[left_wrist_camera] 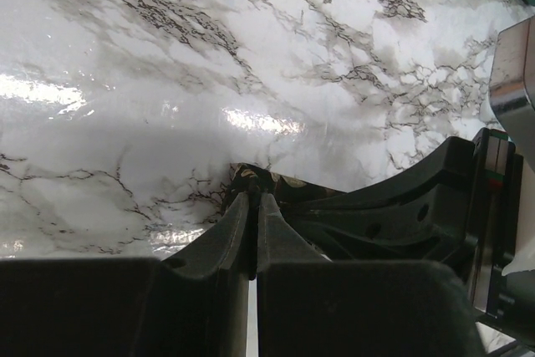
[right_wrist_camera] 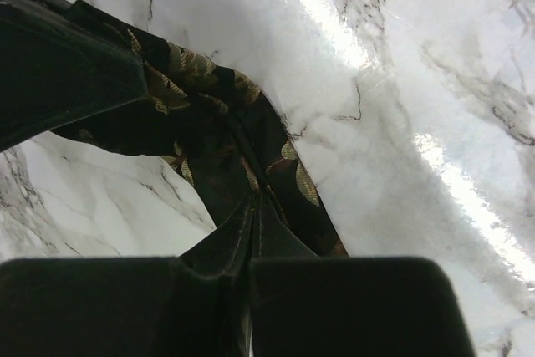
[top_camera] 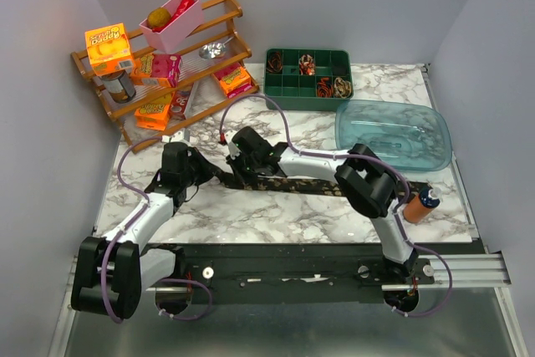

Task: Roll the ties
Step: Roll the tie at the center of the board.

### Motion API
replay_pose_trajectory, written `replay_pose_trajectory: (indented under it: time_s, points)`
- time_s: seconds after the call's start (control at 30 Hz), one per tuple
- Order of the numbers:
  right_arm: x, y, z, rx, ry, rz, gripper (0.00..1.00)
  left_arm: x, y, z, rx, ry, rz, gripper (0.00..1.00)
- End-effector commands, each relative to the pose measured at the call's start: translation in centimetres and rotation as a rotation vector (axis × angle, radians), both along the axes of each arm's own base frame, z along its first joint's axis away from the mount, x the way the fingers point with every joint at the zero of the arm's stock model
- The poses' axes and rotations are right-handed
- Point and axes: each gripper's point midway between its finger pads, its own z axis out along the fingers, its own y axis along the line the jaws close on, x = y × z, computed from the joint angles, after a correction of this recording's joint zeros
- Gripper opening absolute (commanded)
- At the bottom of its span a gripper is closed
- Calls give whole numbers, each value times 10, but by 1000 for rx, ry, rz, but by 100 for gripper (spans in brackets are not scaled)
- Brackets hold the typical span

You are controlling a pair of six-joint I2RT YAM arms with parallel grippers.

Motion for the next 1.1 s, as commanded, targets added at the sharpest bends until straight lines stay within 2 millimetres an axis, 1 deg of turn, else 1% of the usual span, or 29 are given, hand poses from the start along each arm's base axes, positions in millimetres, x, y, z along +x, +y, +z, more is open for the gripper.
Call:
replay_pose_trajectory:
  time_s: [0.0,0.07,0.1,0.13,0.17,0.2,0.23,0.27,0.3,0.37,0.4,0.6,0.77,0.8,0.87,0.97,1.0,1.07]
  points:
    - [-4,-4,21,16,-64,85,24,8,1,8,21,-37,3,11]
    - [-5,-5,25,32,-83,103,39,8,1,7,24,-31,6,11]
    - [-5,-3,33,52,-108,120,52,8,2,8,24,-31,7,11]
    - [-8,-6,30,50,-106,128,59,8,2,8,24,-31,7,11]
    - [-8,-5,31,57,-108,129,67,8,2,8,26,-32,6,11]
    - [-8,-5,31,58,-126,157,79,8,2,6,26,-29,6,11]
    - [-9,-4,29,57,-126,164,84,7,2,6,26,-27,5,11]
    - [-8,-4,28,56,-127,166,86,7,2,6,27,-28,4,11]
    - [-8,-3,26,57,-129,169,92,7,2,6,27,-26,4,11]
    - [-7,-3,21,52,-131,169,94,7,2,5,27,-25,4,12]
    - [-6,-2,20,52,-138,172,98,7,1,5,26,-24,1,11]
    - [-7,3,-2,30,-117,205,99,7,0,3,21,-20,-4,11]
    - [-4,0,-17,2,-108,194,95,7,0,4,20,-23,-2,11]
    - [-5,0,-23,-8,-105,196,94,7,0,4,19,-24,-3,12]
    - [-3,-2,-27,-22,-106,189,90,7,0,6,17,-28,-2,11]
    - [-5,-3,-36,-43,-109,198,83,6,-1,7,13,-32,-5,12]
    - [-6,-3,-38,-51,-114,205,76,7,-1,7,11,-33,-4,12]
    - [-10,-3,-43,-66,-122,216,69,7,-3,9,1,-37,-7,12]
